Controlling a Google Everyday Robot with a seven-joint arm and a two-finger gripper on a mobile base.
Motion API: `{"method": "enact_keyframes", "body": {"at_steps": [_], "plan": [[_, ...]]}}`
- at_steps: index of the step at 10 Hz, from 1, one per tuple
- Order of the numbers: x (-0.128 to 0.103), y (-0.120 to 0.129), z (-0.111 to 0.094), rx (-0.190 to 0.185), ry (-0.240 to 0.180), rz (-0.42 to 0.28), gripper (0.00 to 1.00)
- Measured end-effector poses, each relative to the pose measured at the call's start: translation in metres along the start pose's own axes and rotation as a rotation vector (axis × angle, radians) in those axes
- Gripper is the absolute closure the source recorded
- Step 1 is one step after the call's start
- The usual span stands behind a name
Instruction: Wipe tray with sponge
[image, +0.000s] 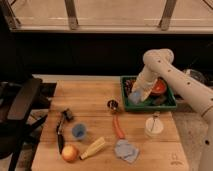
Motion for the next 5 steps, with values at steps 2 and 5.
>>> {"method": "enact_keyframes", "body": {"at_steps": [2, 5], "plan": [[-0.0007, -0.0025, 0.0001, 0.004, 0.001, -0.003, 0.84], [0.0056, -0.0034, 0.0049, -0.005, 0.023, 0.035, 0.84]]}}
